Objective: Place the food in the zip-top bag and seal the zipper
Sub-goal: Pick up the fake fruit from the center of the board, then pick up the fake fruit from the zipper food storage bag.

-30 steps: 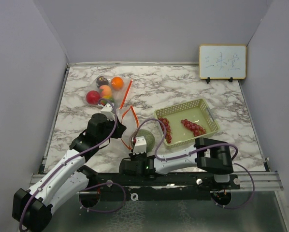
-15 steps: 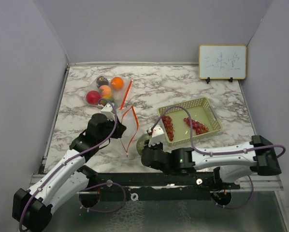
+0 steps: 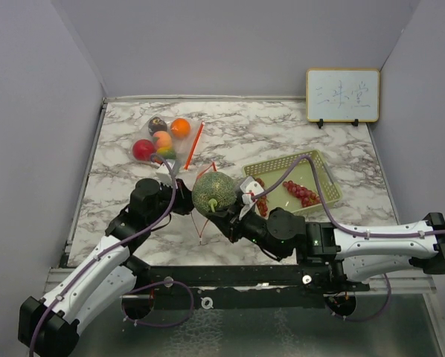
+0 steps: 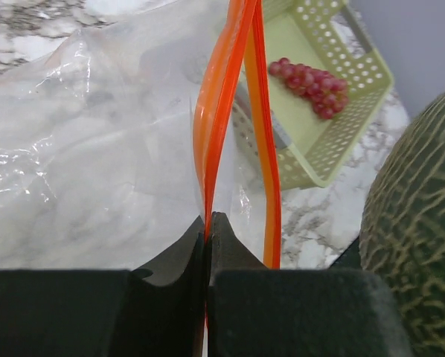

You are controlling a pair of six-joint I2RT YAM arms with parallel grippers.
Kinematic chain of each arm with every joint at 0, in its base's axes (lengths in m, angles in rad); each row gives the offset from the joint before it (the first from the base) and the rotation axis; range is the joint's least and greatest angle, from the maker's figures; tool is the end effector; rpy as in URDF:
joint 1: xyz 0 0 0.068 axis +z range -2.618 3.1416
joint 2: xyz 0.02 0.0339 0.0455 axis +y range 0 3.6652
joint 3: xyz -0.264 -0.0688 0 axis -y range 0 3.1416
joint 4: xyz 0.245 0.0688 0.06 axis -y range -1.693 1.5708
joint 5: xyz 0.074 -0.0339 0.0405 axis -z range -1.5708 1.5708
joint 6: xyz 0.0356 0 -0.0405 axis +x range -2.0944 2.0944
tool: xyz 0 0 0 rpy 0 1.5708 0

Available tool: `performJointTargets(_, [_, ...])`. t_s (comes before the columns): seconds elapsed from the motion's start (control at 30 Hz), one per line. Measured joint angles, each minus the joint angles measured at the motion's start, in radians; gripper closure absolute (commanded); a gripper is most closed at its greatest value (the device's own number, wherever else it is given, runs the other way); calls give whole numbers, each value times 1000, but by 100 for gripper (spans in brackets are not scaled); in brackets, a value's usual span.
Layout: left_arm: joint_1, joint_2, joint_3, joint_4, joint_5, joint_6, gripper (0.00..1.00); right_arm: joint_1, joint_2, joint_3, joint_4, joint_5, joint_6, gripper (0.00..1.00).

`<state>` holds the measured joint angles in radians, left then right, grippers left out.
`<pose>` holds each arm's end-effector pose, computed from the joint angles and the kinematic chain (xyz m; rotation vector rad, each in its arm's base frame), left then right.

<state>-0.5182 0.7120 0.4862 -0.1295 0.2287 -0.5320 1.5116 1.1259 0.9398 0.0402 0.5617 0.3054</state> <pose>0.1474 -0.0933 0.2518 0.1476 2.0232 -0.9060 0.0344 0.2597 0.3503 -0.6226 1.6596 0.8665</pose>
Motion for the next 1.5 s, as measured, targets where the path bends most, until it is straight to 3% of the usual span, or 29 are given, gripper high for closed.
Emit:
performJointTargets(0.37, [0,-7,-132,263,207,-225,100,0,-89,-90,298,-92,-188,98])
performJointTargets(0.6, [0,-15,-186,416,263,-363,100,-7,-108,-225,403,-109,-178,98])
performJointTargets(0.93, [0,49,-302,659,328,-541,100,-68,-101,-360,423,-79,-102,98])
performJointTargets(1.07, [1,46,-305,655,328,-545,100,-85,-59,-372,396,-53,-61,98])
performJointTargets(1.3, [1,-4,-246,434,277,-431,100,-87,86,-371,267,-27,17,98])
performJointTargets(1.5, [1,-14,-230,362,237,-373,100,-87,198,-369,203,-35,56,98])
